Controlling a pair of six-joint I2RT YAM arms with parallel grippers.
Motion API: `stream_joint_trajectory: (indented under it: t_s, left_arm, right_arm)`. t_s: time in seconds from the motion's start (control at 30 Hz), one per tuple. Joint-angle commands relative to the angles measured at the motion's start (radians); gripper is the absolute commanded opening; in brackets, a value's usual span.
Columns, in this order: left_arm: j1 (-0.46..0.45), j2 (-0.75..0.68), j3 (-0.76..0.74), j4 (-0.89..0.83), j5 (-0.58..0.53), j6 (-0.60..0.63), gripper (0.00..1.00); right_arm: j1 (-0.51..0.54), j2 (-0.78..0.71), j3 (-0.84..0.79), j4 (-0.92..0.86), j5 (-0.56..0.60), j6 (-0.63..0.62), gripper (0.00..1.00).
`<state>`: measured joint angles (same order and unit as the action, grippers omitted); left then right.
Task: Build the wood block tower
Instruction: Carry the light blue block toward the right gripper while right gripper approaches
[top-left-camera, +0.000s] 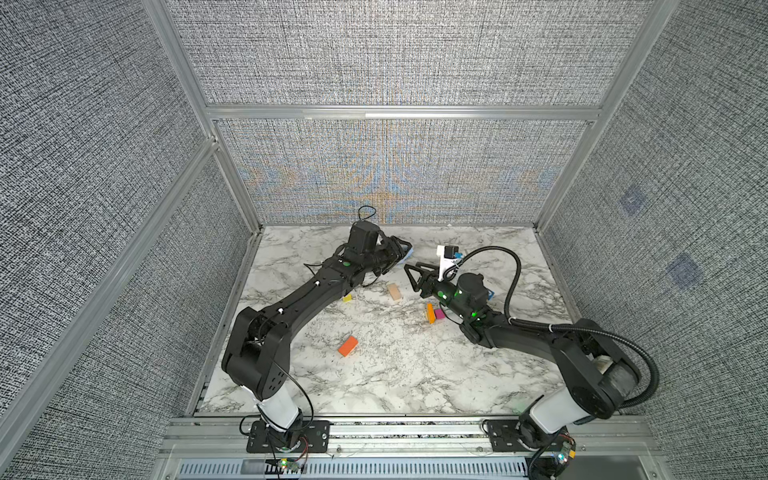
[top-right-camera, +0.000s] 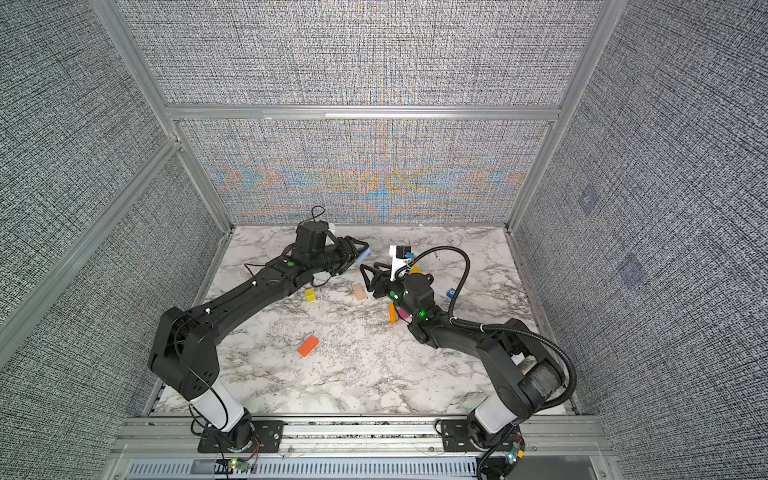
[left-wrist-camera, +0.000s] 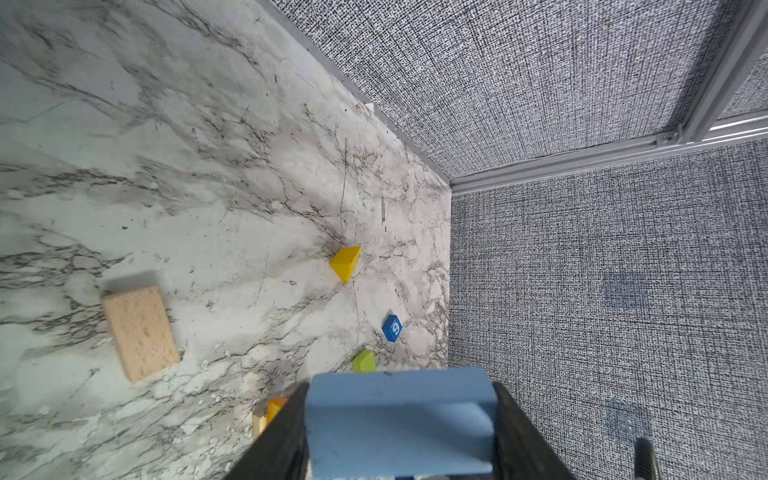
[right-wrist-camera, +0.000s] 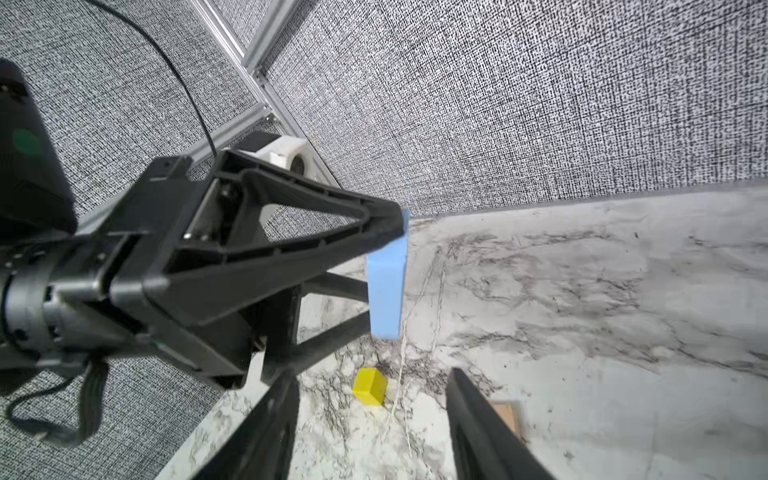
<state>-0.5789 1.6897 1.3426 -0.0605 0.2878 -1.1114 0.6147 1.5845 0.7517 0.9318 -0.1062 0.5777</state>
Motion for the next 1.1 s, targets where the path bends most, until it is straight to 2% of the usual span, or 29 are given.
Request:
stream_joint_trajectory:
  t_s: [0.0, 0.2, 1.07]
  left_arm:
    - [-0.004, -0.009, 0.005, 0.018, -0.008, -0.007, 0.49]
    - [-0.013, -0.024, 0.02, -0.014, -0.02, 0.008, 0.49]
    - [-0.026, -0.034, -0.011, 0.007, -0.027, -0.013, 0.47]
  right_arm:
    - [0.0, 0.033, 0.034, 0.05, 0.005, 0.027, 0.59]
    - [-0.001, 0.076, 0.04, 0.114, 0.013, 0.058, 0.56]
    - [-0.022, 0.131, 0.099, 0.139, -0.009, 0.085, 0.38]
